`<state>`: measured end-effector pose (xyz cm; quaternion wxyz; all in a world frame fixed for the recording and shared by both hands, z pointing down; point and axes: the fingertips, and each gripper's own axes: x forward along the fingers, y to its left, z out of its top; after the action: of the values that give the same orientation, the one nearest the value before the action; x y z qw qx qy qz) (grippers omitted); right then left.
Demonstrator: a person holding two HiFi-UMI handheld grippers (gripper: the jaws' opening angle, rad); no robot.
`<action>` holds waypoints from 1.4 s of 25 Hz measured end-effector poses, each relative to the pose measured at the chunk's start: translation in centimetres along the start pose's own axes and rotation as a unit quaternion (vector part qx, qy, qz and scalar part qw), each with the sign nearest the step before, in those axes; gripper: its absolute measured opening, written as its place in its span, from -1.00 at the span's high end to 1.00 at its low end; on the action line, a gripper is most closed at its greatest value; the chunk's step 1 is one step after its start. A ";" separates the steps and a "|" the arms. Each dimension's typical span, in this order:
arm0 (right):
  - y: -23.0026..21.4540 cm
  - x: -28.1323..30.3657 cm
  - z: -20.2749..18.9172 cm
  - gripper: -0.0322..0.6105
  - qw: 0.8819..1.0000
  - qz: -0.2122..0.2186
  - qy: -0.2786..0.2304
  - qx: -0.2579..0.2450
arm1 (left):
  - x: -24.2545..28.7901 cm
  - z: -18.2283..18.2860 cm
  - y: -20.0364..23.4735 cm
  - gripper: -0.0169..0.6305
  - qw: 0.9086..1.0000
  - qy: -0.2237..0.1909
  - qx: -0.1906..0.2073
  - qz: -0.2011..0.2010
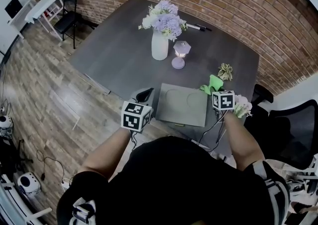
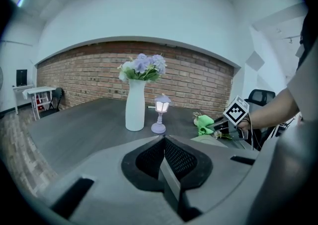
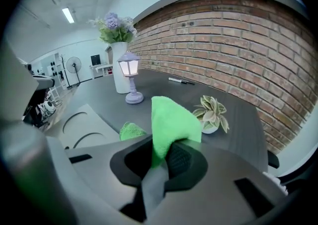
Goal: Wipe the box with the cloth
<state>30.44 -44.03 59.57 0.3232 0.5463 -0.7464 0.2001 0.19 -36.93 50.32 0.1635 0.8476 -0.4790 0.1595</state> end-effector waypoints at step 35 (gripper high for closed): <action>5.9 -9.2 -12.2 0.76 0.989 -0.093 0.028 0.111 | -3.5 -3.4 -1.6 0.92 0.989 0.037 0.061 -0.130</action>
<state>29.87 -27.86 62.11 0.2988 0.6398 -0.6563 0.2658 -0.57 -32.04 51.70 0.1487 0.9047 -0.3473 0.1972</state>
